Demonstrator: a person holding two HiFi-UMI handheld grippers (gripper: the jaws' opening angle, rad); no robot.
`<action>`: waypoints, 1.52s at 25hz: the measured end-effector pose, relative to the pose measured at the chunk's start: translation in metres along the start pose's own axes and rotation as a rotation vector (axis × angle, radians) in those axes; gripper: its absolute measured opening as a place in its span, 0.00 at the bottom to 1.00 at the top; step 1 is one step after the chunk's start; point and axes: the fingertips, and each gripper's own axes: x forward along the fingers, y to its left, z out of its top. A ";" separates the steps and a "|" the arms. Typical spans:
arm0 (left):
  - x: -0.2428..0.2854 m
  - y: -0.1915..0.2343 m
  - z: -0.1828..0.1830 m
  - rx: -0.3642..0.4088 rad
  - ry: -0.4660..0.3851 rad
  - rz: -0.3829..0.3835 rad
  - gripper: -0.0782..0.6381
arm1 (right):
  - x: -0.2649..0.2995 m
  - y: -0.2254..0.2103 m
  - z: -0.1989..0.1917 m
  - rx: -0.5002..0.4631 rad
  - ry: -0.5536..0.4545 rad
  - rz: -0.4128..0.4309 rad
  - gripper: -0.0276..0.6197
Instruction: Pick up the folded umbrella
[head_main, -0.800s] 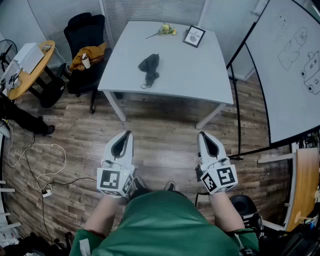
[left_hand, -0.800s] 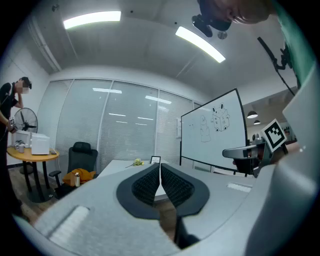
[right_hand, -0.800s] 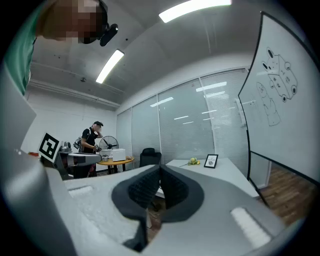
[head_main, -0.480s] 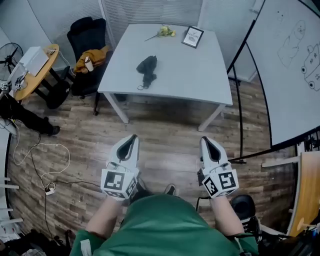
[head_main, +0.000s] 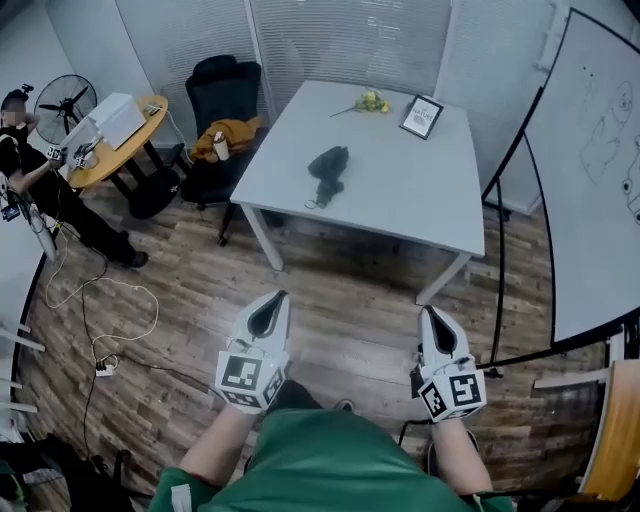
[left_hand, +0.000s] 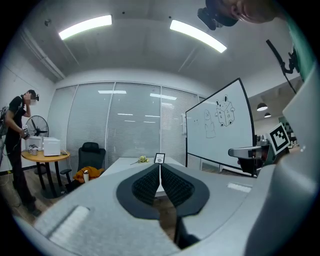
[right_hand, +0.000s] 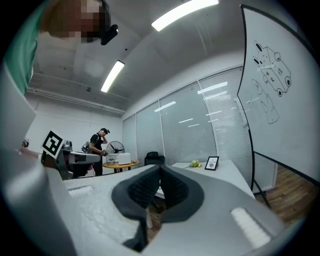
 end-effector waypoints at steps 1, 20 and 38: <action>0.000 0.001 -0.002 -0.002 0.006 0.007 0.13 | 0.002 -0.002 -0.002 0.002 0.006 0.004 0.05; 0.144 0.082 0.004 -0.046 0.000 -0.065 0.13 | 0.103 -0.054 0.004 -0.004 0.044 -0.133 0.05; 0.241 0.199 -0.034 -0.165 0.052 -0.127 0.13 | 0.278 -0.039 -0.010 -0.002 0.159 -0.128 0.05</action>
